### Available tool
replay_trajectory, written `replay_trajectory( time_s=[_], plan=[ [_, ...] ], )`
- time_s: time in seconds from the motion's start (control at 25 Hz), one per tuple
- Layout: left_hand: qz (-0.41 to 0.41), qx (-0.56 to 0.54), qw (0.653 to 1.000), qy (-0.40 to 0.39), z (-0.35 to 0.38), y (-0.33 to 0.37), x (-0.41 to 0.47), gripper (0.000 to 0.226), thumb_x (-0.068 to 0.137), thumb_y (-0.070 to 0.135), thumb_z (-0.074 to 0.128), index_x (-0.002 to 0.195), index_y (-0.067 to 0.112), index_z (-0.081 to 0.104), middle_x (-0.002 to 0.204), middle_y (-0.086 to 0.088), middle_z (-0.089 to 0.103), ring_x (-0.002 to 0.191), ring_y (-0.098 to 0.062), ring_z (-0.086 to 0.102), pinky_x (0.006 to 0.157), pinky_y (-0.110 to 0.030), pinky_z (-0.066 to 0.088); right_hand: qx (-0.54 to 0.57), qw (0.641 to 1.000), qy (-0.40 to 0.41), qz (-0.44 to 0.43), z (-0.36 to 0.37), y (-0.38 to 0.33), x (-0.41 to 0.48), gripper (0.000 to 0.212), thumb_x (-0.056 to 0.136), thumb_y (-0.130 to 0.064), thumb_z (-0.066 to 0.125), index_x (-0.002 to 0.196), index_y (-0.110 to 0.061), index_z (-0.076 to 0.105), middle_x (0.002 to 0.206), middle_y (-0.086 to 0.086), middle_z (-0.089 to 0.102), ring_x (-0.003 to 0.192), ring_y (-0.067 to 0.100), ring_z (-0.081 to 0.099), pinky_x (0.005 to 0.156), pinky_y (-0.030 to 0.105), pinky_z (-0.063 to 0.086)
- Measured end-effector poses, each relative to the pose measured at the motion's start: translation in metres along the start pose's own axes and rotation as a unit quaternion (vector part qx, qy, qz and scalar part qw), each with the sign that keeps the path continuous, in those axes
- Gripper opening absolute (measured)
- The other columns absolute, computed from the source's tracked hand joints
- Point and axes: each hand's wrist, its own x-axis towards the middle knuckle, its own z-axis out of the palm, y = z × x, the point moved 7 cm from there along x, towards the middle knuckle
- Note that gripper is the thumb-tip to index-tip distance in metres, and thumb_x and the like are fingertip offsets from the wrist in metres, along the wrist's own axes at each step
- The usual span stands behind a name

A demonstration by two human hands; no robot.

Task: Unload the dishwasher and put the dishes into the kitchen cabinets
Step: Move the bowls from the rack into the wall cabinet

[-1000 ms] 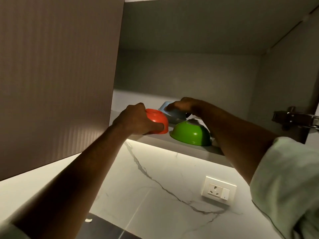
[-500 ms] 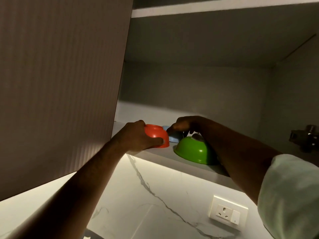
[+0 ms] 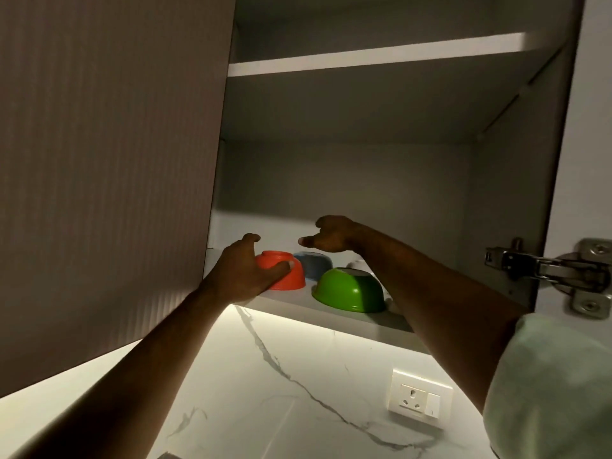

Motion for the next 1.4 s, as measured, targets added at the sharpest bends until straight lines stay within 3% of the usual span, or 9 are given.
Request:
replay_trajectory(
  time_s=[0.24,0.32,0.64,0.84,1.24,1.4],
  plan=[
    [0.062,0.007,0.996,0.058,-0.02,0.025,-0.041,0.087,0.073,0.067,0.048,0.142,0.015,0.039,0.145,-0.007,0.046,0.126,-0.029,0.049,0.1,-0.039,0.044,-0.01,0.993,0.115,-0.024,-0.024,-0.013,-0.06,0.071,0.095,-0.061,0.044,0.147,-0.014,0.034,0.149,0.007,0.044,0.137,0.03,0.039,0.114,0.048,0.023],
    [0.069,0.014,0.996,0.063,-0.023,0.037,-0.055,0.084,0.075,0.066,0.051,0.142,0.015,0.039,0.145,-0.006,0.044,0.127,-0.029,0.048,0.101,-0.039,0.043,0.006,0.988,0.15,-0.034,-0.028,-0.016,-0.088,0.068,0.094,-0.059,0.046,0.146,-0.017,0.035,0.147,0.006,0.046,0.135,0.029,0.042,0.114,0.048,0.021],
    [0.093,0.001,0.993,0.067,-0.027,0.104,-0.154,0.078,0.076,0.064,0.049,0.136,0.014,0.044,0.138,-0.006,0.051,0.123,-0.025,0.05,0.104,-0.039,0.043,0.017,0.978,0.2,-0.053,-0.048,-0.011,-0.229,0.071,0.094,-0.059,0.046,0.151,-0.021,0.026,0.157,0.003,0.032,0.142,0.027,0.034,0.117,0.051,0.015],
    [0.103,0.028,0.994,0.022,-0.007,0.156,-0.229,0.08,0.086,0.066,0.05,0.147,0.017,0.031,0.155,-0.003,0.033,0.141,-0.025,0.032,0.115,-0.041,0.031,0.02,0.976,0.21,-0.055,-0.071,0.006,-0.33,0.074,0.094,-0.058,0.046,0.152,-0.018,0.023,0.158,0.004,0.03,0.143,0.028,0.031,0.118,0.052,0.013],
    [0.206,-0.075,0.975,-0.049,0.013,0.3,-0.317,0.084,0.082,0.073,0.05,0.143,0.019,0.034,0.146,0.002,0.043,0.133,-0.018,0.04,0.107,-0.043,0.041,-0.044,0.965,0.258,0.027,-0.126,0.047,-0.491,0.067,0.096,-0.051,0.049,0.15,-0.017,0.028,0.153,0.003,0.039,0.137,0.025,0.04,0.113,0.046,0.022],
    [0.213,-0.127,0.965,-0.083,0.026,0.346,-0.349,0.078,0.084,0.064,0.057,0.142,0.016,0.036,0.143,-0.001,0.046,0.132,-0.02,0.042,0.106,-0.042,0.043,-0.084,0.958,0.265,0.075,-0.142,0.067,-0.537,0.07,0.096,-0.051,0.049,0.151,-0.016,0.024,0.155,0.004,0.036,0.139,0.026,0.039,0.114,0.047,0.021]
  ],
)
